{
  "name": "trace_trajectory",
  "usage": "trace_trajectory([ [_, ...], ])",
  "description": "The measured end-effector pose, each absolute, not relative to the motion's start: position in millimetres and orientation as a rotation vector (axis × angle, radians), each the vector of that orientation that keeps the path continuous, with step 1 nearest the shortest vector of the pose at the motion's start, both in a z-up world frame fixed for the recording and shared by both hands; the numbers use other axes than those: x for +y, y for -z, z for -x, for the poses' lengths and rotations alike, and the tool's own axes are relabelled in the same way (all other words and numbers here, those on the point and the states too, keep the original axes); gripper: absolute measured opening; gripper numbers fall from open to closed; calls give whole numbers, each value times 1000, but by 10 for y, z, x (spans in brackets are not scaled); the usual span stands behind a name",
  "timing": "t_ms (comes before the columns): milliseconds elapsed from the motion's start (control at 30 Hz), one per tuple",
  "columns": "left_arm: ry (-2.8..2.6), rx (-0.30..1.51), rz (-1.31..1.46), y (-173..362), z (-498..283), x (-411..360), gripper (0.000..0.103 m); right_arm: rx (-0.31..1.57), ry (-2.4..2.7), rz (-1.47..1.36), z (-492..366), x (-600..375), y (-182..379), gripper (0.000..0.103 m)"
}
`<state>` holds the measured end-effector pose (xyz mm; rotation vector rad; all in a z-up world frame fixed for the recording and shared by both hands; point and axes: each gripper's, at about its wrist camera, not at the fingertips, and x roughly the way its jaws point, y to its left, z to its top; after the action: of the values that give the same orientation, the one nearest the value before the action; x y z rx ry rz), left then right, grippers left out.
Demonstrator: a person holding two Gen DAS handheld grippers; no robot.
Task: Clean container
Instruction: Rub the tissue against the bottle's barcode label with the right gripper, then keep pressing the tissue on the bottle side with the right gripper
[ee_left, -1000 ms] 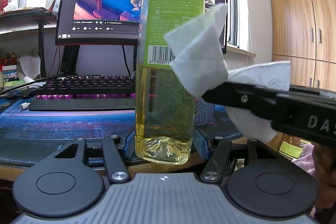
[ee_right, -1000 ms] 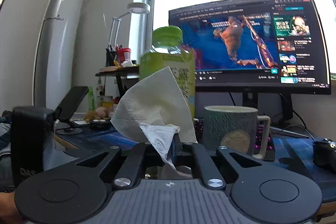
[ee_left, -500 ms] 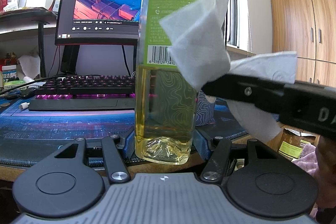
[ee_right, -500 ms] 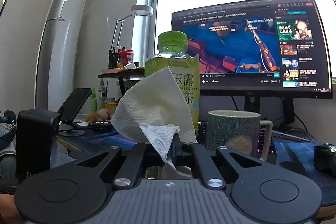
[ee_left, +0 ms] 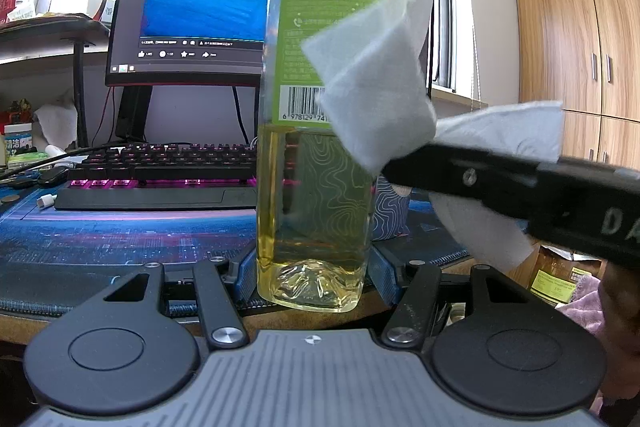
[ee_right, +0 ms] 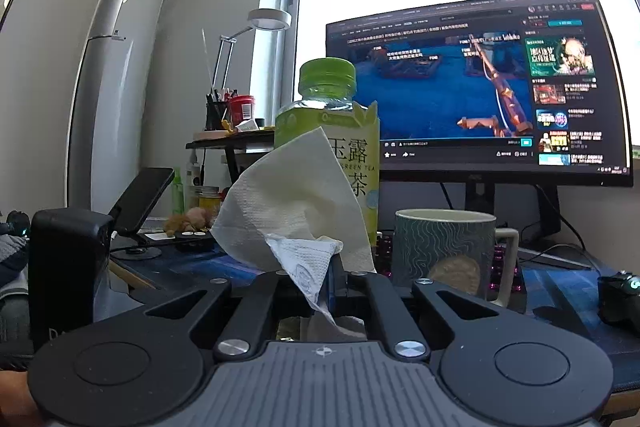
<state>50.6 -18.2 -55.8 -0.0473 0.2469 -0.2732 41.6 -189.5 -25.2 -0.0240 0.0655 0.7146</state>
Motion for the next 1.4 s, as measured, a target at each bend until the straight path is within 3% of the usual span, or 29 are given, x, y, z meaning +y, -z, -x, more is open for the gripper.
trace_trajectory([
  [1400, 273, 246, 44, 561, -502, -174, 61, 67, -702, 13, -425, -1908, 288, 7],
])
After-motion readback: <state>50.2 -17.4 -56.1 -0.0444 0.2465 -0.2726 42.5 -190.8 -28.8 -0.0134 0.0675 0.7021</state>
